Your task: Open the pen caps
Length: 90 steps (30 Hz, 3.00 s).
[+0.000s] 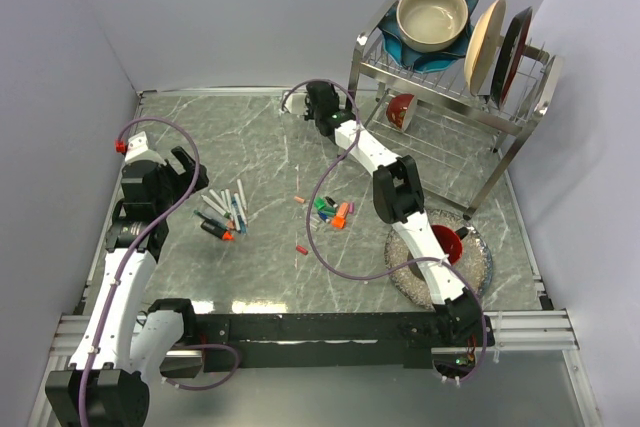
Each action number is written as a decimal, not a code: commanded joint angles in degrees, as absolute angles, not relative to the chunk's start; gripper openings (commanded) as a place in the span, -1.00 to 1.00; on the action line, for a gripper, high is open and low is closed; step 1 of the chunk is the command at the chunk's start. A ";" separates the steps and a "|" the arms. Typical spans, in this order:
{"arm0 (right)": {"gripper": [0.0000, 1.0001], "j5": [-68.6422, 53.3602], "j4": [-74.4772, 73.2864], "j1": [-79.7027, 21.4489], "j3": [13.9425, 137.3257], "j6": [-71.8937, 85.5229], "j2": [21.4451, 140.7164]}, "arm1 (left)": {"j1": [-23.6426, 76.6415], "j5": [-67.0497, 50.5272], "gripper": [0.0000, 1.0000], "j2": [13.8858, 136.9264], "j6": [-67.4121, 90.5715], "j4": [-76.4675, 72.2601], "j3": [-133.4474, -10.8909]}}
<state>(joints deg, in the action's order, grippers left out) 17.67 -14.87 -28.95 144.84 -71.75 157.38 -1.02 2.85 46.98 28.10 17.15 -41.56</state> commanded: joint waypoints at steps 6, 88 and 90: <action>-1.00 16.96 -15.99 -28.04 146.95 -73.04 158.82 | -0.79 3.16 0.99 46.58 27.16 16.26 -43.07; -1.00 21.01 -29.62 -31.02 137.81 -60.30 150.56 | -0.97 2.11 0.99 43.77 27.07 15.56 -42.63; -1.00 21.09 -30.32 -31.46 137.38 -59.51 149.94 | -0.97 2.02 0.99 43.68 27.07 15.64 -42.63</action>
